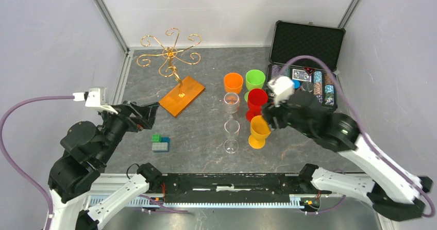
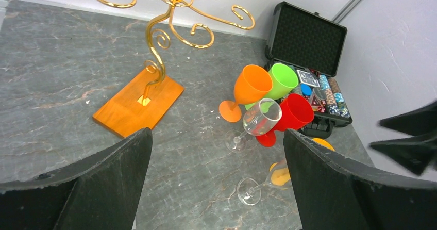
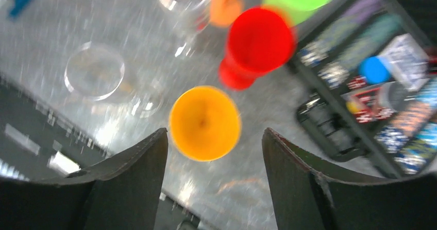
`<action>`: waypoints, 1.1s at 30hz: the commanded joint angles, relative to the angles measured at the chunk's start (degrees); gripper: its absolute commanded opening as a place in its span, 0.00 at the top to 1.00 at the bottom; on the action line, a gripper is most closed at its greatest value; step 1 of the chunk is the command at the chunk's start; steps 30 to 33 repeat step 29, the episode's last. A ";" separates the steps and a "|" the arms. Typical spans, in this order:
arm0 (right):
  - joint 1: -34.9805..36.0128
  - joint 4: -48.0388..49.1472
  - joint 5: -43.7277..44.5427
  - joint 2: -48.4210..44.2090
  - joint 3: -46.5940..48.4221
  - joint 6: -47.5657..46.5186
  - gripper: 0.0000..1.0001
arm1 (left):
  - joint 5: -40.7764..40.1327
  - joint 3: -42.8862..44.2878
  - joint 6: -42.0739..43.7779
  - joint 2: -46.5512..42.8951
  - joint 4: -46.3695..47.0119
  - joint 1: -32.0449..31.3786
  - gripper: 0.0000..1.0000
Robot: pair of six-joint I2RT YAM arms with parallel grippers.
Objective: Take the wine glass off the wine glass rack
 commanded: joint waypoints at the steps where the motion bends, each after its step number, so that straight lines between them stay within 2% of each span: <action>1: -0.02 6.35 21.19 -12.45 0.19 -0.91 0.25 | -3.13 2.21 -1.10 -1.85 -3.54 -0.09 0.00; 7: -0.02 17.12 45.34 -30.73 -6.84 -2.21 0.23 | -7.39 4.72 -2.41 -3.71 -9.14 -0.07 0.00; 10: -0.02 22.15 50.23 -38.59 -9.96 -3.74 0.25 | -7.93 5.44 -3.04 -4.63 -10.31 -0.07 0.00; 15: -0.02 25.25 54.50 -44.78 -12.26 -5.27 0.25 | -8.60 6.42 -3.28 -6.27 -10.31 -0.07 0.00; 20: -0.01 25.08 55.43 -46.38 -13.29 -5.73 0.16 | -9.49 7.00 -3.56 -7.17 -10.25 -0.10 0.00; 33: -0.02 25.61 54.85 -46.94 -14.03 -6.49 0.18 | -9.40 9.93 -4.11 -5.12 -11.58 -0.07 0.00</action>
